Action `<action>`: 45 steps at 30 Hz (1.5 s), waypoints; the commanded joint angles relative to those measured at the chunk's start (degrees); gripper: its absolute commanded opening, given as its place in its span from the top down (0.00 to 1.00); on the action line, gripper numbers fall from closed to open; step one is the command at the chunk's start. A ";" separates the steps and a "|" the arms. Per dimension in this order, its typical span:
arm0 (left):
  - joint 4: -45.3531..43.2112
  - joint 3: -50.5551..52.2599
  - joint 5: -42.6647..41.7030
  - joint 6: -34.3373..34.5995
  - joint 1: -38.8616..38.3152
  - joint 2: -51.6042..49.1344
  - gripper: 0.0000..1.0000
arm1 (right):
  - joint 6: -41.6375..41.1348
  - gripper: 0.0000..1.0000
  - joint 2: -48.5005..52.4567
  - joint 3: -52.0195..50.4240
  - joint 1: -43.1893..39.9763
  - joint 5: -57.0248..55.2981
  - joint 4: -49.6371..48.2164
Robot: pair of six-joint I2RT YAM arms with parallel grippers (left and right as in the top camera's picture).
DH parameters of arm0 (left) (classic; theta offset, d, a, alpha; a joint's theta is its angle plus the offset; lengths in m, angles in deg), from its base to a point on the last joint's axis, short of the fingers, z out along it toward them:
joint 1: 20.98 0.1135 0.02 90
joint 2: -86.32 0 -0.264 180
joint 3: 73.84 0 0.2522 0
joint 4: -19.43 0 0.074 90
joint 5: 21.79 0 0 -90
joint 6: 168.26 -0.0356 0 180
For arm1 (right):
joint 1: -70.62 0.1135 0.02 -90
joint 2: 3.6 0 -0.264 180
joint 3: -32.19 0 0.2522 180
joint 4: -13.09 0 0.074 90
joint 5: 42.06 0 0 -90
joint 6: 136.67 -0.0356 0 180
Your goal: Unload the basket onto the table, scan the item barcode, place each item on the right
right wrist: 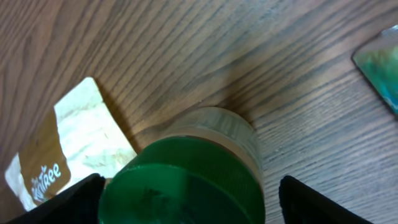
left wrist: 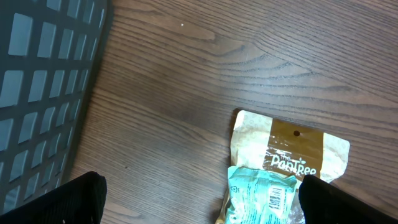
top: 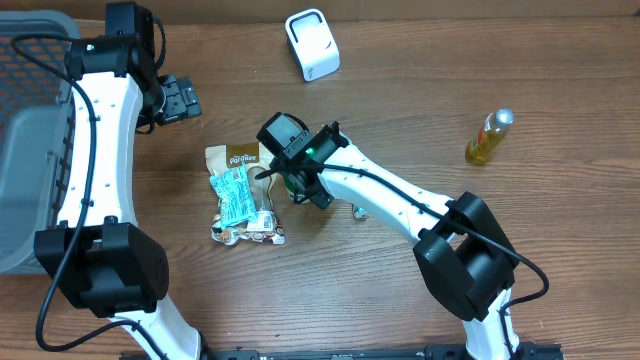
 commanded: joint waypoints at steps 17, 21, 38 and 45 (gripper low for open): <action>-0.07 -1.05 -0.09 -0.61 -0.44 0.28 0.00 | 45.81 0.35 0.13 -0.02 0.07 -1.01 3.61; -0.04 -1.05 -0.07 -0.63 -0.44 0.28 0.00 | 65.99 0.32 0.13 -0.02 0.07 -1.03 3.54; -0.04 -1.05 -0.09 -0.61 -0.44 0.28 0.00 | 38.40 0.09 0.15 3.28 0.11 2.23 9.92; -0.04 -1.05 -0.07 -0.63 -0.44 0.28 0.00 | 38.42 0.25 0.15 3.08 0.13 2.23 7.91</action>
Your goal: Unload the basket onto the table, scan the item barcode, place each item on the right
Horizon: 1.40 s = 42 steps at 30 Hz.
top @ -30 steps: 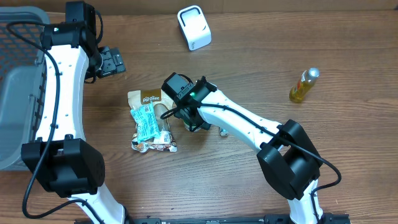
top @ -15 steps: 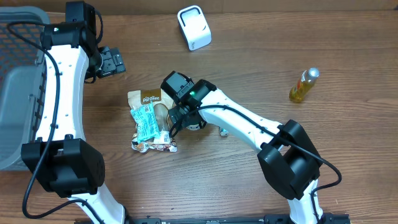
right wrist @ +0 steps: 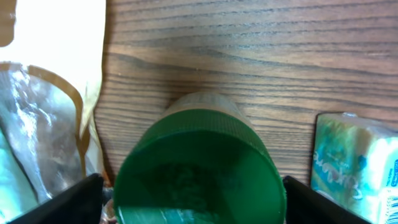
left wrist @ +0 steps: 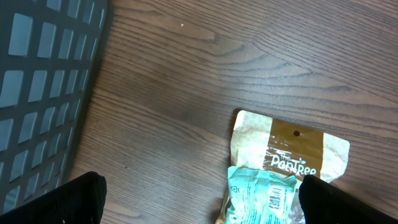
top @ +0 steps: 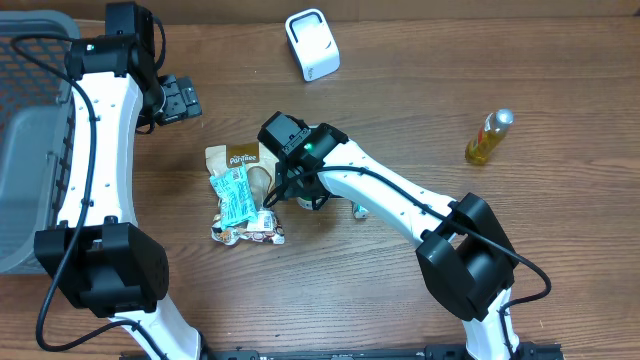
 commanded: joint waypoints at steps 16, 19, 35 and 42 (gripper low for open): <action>-0.04 -1.05 -0.09 -0.59 -0.44 0.28 0.00 | 6.91 0.41 0.09 0.07 0.07 -0.72 0.98; -0.07 -1.05 -0.09 -0.59 -0.44 0.28 0.01 | 17.44 0.41 0.09 0.07 0.07 -0.72 1.14; -0.04 -1.05 -0.09 -0.61 -0.44 0.28 0.01 | 8.85 0.00 0.09 14.47 -3.43 1.44 11.41; -0.04 -1.05 -0.09 -0.59 -0.44 0.28 0.00 | 4.52 0.00 0.09 10.51 -4.20 1.70 9.97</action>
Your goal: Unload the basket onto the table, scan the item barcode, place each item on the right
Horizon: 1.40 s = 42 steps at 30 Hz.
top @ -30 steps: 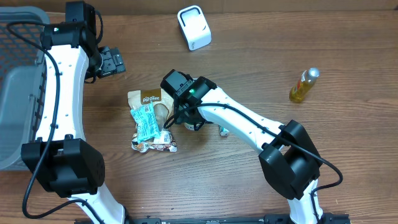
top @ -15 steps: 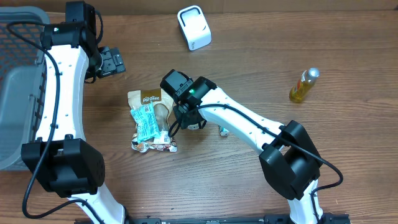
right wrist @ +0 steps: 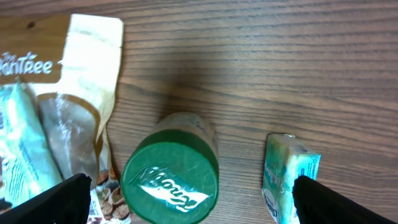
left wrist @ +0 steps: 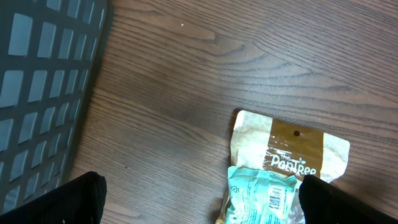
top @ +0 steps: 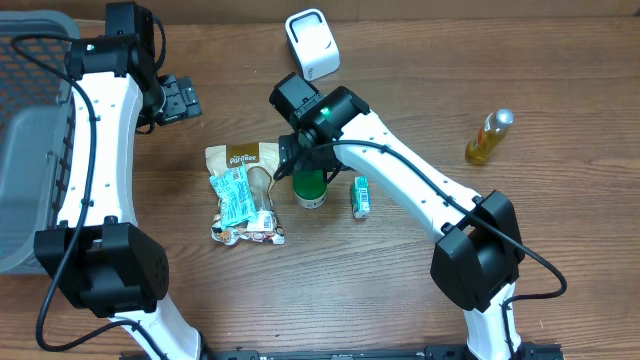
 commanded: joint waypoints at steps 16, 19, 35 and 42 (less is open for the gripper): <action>-0.04 -1.05 -0.04 -0.63 -0.44 0.28 0.01 | -4.00 0.17 -0.57 -11.23 4.55 -2.93 -9.14; -0.07 -1.05 -0.07 -0.61 -0.39 0.28 0.00 | -3.96 0.25 -0.57 -11.23 4.37 -4.33 -9.01; -0.04 -1.05 -0.07 -0.63 -0.50 0.28 0.00 | -2.64 0.21 -0.57 -11.23 2.97 -8.28 -5.88; -0.04 -1.05 -0.07 -0.63 -0.50 0.28 0.00 | -2.67 0.03 -0.57 -11.23 0.66 -3.43 -9.40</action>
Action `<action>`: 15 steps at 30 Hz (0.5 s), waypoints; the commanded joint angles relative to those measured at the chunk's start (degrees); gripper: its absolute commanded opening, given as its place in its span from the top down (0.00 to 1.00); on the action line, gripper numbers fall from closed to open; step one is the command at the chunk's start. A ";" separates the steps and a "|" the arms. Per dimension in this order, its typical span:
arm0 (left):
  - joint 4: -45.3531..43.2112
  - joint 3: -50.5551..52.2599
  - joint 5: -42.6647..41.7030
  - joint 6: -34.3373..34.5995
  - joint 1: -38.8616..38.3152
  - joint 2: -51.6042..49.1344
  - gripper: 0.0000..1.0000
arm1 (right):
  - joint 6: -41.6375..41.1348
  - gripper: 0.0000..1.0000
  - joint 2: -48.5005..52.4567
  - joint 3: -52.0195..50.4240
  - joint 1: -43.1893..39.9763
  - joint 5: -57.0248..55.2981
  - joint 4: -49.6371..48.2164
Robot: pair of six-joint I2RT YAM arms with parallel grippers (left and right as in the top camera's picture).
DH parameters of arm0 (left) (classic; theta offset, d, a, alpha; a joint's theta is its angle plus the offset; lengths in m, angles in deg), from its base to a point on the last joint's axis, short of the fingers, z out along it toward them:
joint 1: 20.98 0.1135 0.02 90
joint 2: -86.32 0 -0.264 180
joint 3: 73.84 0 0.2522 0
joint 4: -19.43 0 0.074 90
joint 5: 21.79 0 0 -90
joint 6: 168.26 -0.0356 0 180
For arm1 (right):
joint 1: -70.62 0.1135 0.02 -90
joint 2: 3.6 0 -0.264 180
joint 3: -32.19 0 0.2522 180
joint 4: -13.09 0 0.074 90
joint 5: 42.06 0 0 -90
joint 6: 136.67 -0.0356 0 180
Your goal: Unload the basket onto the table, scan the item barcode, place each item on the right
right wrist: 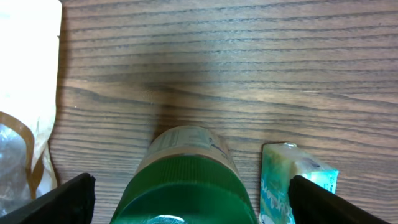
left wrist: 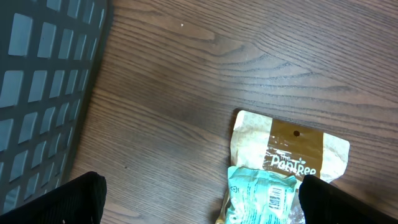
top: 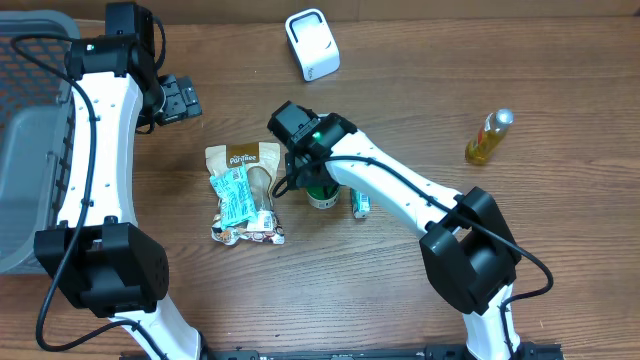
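A jar with a green lid (right wrist: 186, 190) stands upright on the wooden table (top: 500, 240). My right gripper (right wrist: 193, 205) is low over it, open, with one finger (right wrist: 68, 199) on each side of the lid and gaps showing. The white scanner (top: 312, 44) stands at the back of the table. My left gripper (left wrist: 199, 202) hangs open over bare wood at the back left, holding nothing. Below it lies a beige snack pouch (left wrist: 289, 146) with a teal packet (left wrist: 261, 196) on top.
A small teal box (right wrist: 298, 180) lies just right of the jar. The snack pouch (top: 243, 160) lies just left of it. A yellow bottle (top: 488, 137) stands at the far right. A grey basket (top: 25, 150) fills the left edge.
My right gripper was higher and further back, with the whole jar and the teal box in view. Now it is low over the jar, the lid between its fingers. The left arm has not moved.
At first my right gripper was low at the jar beside the pouch, open round the lid. It was still there later, turned about the lid. Then it stood higher, the jar upright and free. Now it straddles the lid again.
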 commanded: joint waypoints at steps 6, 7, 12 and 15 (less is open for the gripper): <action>-0.04 -1.05 -0.09 -0.63 -0.50 0.28 0.01 | -0.04 0.03 -0.57 -0.28 -0.90 3.13 -0.39; -0.07 -1.05 -0.09 -0.61 -0.50 0.28 0.01 | -0.07 0.03 -0.57 -0.28 -0.90 3.13 -0.55; -0.04 -1.05 -0.09 -0.61 -0.50 0.28 0.00 | -0.04 0.03 -0.57 -0.31 -0.90 3.13 -0.61; -0.07 -1.05 -0.09 -0.61 -0.50 0.28 0.00 | -0.07 0.03 -0.57 -0.31 -0.90 3.15 -0.63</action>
